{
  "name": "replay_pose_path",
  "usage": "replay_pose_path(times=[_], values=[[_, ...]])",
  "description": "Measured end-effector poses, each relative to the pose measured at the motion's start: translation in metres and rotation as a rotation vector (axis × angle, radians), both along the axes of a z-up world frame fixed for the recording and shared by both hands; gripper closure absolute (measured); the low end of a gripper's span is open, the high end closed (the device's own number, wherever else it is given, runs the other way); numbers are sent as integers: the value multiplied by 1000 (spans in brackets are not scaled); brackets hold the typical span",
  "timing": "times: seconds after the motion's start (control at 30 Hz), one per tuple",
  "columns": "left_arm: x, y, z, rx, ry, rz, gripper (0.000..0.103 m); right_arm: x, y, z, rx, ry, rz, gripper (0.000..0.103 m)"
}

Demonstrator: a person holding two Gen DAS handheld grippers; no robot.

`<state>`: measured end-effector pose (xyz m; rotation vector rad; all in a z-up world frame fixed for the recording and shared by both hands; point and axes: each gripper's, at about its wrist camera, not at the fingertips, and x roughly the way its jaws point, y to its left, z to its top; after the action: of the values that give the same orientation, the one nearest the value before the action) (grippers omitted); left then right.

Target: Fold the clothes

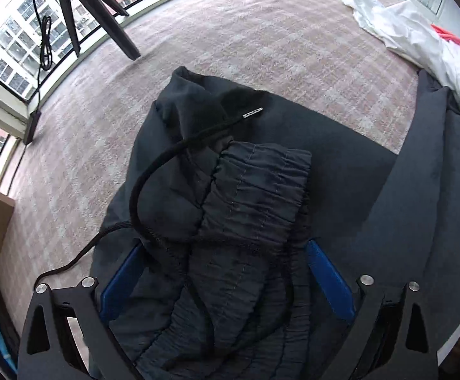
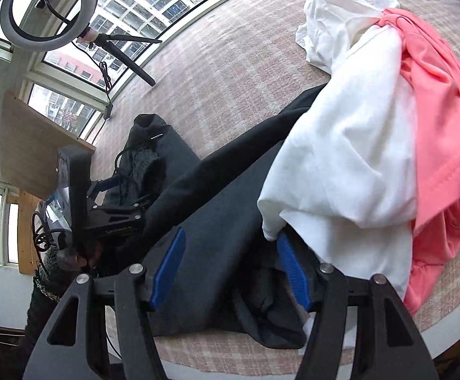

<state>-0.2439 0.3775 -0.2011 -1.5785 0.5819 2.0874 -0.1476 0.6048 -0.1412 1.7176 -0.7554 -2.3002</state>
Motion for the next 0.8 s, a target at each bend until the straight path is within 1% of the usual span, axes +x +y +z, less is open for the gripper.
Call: replay_pose_path(times=[0.03,0.07,0.1,0.13,0.17,0.23,0.3,0.37,0.47,0.5,0.57,0.6,0.63,0.7,0.77,0.8], values=[[-2,-7,2,51,-38,1,32,-1,-1,0,7,-2,6,43],[-4,-16,7,69,-41,16,44,-3,-3,0,13,-3,12,43],[-8,-28,15,93,-48,31,61,-4,-4,0,20,-5,19,43],[-12,-41,23,117,-55,46,64,-6,-5,-1,27,-7,25,43],[-16,-60,33,160,-70,76,67,-9,-9,0,38,-3,37,43],[-25,-96,52,245,-100,137,96,-17,-17,2,61,6,62,43],[-28,-132,69,254,-59,200,96,-24,-25,4,84,15,86,43],[-25,-164,81,279,-33,237,96,-31,-33,6,106,24,111,37],[-20,-194,87,249,-5,278,96,-42,-45,9,141,37,148,37],[-20,-199,84,224,4,299,91,-46,-49,10,152,42,160,37],[-20,-206,75,203,-19,347,72,-53,-56,13,175,51,185,37],[-20,-209,70,192,-30,371,57,-57,-60,14,186,55,197,37],[-17,-212,67,190,-39,386,53,-55,-59,15,188,56,213,37],[-11,-209,66,205,-41,372,53,-50,-53,19,207,61,239,37],[-9,-192,75,202,-30,334,51,-47,-46,27,222,70,255,37],[-7,-184,79,200,-24,315,46,-45,-42,30,229,75,262,37]])
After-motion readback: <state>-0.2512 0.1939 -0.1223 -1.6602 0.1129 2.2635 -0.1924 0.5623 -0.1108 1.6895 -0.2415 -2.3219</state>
